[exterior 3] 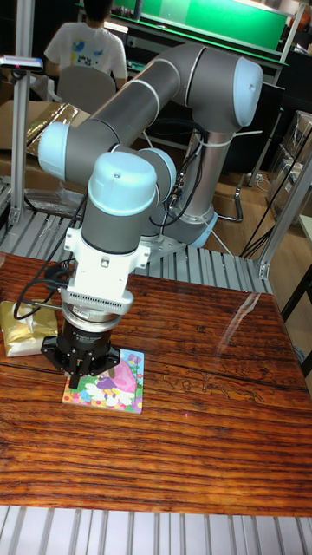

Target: Assemble one piece of a puzzle

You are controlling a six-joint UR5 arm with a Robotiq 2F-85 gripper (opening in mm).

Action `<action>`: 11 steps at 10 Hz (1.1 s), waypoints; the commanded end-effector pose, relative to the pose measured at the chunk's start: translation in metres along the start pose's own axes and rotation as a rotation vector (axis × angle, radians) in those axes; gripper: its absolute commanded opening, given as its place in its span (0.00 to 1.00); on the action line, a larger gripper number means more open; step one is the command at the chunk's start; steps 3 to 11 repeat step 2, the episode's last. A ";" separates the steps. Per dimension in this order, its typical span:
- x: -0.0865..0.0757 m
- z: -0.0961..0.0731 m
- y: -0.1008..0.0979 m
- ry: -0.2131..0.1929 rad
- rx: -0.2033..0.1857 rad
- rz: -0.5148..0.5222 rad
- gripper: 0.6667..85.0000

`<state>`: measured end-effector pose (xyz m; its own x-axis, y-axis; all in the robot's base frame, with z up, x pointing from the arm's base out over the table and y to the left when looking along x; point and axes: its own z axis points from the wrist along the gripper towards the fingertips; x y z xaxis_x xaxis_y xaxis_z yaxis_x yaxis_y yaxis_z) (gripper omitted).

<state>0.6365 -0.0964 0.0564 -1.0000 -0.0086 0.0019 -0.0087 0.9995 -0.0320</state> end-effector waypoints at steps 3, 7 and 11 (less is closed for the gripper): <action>-0.002 0.003 0.003 -0.003 -0.016 -0.001 0.01; -0.002 0.003 0.003 -0.003 -0.016 -0.001 0.01; -0.002 0.003 0.003 -0.003 -0.016 -0.001 0.01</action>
